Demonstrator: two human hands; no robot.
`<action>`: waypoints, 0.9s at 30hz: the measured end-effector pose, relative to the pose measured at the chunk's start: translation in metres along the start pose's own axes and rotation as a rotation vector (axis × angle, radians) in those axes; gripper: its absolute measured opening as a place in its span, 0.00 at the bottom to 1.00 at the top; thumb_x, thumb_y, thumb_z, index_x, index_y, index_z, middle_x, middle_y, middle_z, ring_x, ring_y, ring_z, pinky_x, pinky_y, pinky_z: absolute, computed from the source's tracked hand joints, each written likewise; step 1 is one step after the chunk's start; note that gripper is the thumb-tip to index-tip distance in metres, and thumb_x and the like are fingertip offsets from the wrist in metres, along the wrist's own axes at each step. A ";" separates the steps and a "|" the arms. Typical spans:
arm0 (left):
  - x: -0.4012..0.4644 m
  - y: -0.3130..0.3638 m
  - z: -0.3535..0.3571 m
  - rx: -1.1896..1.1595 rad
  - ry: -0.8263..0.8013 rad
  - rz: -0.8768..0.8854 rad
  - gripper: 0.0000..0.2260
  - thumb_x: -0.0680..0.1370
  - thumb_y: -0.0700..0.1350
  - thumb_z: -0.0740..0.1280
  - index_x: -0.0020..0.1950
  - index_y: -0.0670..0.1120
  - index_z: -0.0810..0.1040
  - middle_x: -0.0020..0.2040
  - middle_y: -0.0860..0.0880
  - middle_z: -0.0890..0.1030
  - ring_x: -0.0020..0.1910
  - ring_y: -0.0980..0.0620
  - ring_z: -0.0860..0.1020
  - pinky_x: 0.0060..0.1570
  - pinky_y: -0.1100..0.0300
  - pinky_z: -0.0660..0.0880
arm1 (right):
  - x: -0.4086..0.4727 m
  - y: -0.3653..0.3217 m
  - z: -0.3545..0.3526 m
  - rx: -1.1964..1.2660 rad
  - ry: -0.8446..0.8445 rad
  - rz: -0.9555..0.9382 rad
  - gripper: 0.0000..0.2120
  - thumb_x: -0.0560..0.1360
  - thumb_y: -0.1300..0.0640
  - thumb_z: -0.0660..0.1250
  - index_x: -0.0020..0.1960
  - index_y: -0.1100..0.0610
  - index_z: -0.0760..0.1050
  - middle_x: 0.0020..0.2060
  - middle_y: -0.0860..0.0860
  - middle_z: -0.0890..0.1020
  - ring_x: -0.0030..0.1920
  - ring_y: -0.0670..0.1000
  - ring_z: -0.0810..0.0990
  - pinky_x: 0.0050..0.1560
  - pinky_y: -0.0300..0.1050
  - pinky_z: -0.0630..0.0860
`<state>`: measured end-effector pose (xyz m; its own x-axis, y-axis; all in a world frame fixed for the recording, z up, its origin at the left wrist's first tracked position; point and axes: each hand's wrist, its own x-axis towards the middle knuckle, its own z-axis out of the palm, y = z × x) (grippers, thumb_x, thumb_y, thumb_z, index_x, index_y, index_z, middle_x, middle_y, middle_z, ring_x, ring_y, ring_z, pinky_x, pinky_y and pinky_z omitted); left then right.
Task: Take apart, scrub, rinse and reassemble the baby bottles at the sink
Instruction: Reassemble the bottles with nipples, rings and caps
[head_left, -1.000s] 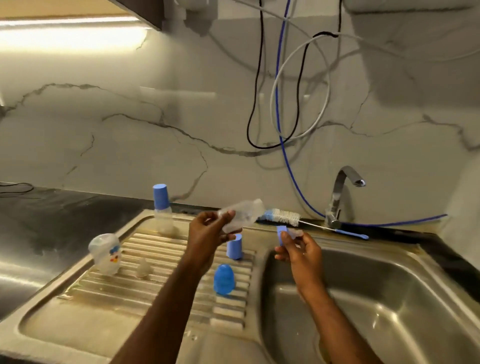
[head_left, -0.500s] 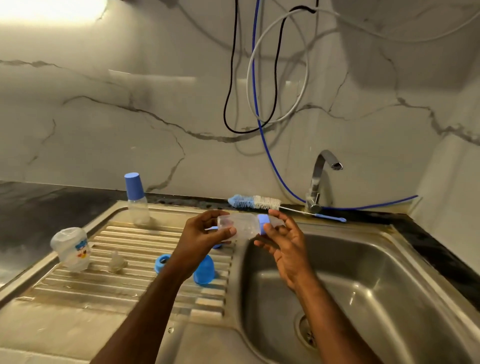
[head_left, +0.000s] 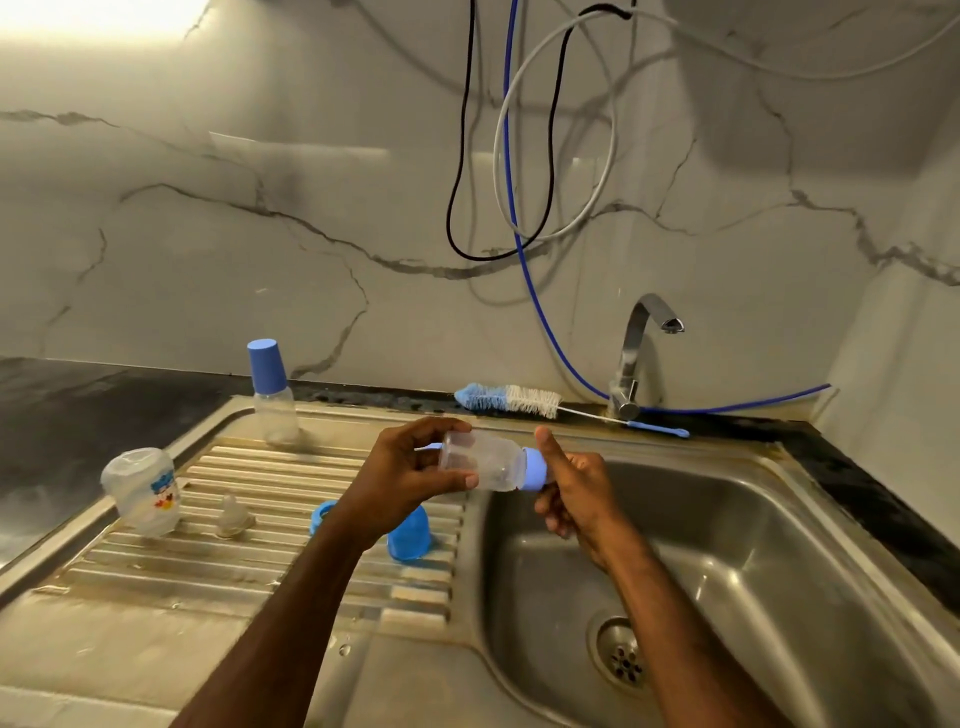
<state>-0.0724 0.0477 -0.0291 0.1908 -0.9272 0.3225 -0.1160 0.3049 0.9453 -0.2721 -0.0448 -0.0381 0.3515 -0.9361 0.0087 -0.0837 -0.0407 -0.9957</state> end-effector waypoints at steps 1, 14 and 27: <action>0.000 -0.001 0.002 -0.015 -0.016 0.002 0.28 0.64 0.40 0.83 0.62 0.42 0.80 0.58 0.42 0.84 0.55 0.39 0.84 0.55 0.44 0.82 | 0.001 0.000 0.002 -0.018 0.044 0.031 0.30 0.76 0.32 0.62 0.41 0.61 0.78 0.25 0.57 0.76 0.21 0.50 0.70 0.22 0.37 0.64; 0.001 0.001 0.021 -0.083 0.124 0.072 0.19 0.71 0.43 0.75 0.61 0.42 0.79 0.54 0.45 0.85 0.55 0.43 0.84 0.48 0.55 0.83 | 0.001 -0.009 0.009 1.134 -0.434 -0.192 0.43 0.63 0.61 0.80 0.74 0.62 0.66 0.72 0.61 0.72 0.73 0.61 0.71 0.72 0.58 0.69; 0.001 -0.004 0.035 0.189 0.040 0.141 0.23 0.65 0.46 0.83 0.54 0.44 0.78 0.49 0.45 0.85 0.48 0.47 0.85 0.47 0.51 0.84 | 0.003 -0.015 0.026 0.921 -0.027 -0.067 0.46 0.56 0.35 0.82 0.66 0.56 0.74 0.56 0.56 0.83 0.55 0.56 0.83 0.64 0.61 0.75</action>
<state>-0.1058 0.0379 -0.0342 0.1980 -0.8675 0.4564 -0.3241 0.3814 0.8657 -0.2459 -0.0379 -0.0260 0.3513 -0.9330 0.0784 0.7085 0.2101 -0.6737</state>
